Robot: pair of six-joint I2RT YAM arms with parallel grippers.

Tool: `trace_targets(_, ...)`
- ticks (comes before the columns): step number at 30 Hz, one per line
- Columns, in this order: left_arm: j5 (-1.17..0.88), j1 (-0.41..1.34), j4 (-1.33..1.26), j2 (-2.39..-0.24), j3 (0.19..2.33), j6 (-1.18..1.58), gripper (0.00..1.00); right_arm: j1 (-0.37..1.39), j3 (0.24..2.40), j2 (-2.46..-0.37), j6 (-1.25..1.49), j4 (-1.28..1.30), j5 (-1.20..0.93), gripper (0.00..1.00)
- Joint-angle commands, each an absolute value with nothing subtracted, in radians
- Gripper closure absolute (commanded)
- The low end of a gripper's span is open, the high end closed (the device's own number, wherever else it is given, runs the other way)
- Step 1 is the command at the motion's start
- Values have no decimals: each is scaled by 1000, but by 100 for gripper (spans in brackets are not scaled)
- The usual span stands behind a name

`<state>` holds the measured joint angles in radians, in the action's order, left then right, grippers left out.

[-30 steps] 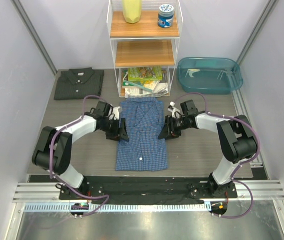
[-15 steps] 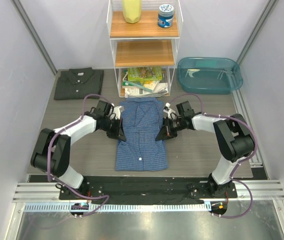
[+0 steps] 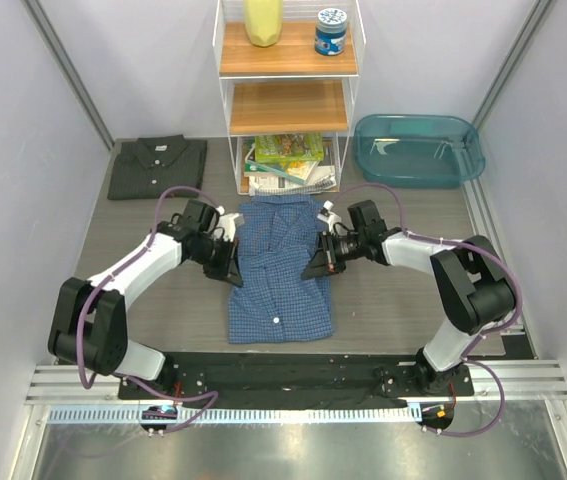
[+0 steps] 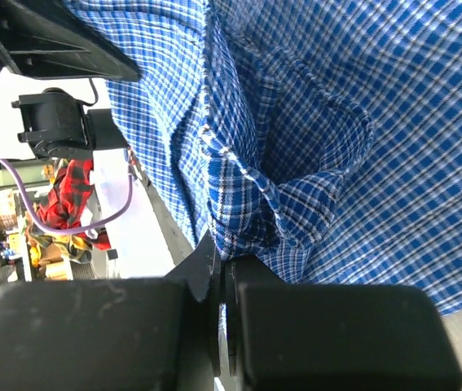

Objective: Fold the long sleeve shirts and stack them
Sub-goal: Fold the shirt

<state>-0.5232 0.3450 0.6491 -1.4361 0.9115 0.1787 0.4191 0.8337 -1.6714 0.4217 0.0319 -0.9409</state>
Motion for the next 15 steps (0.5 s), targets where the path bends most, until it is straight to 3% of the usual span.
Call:
trace_targets(1,-535,333,654,-1437,957,115,100,407,815,-1698,413,-31,-966,99)
trace_targets(15,-555,333,496,-1641,994,95,100,345,723,-1695,336,-6,-894,99)
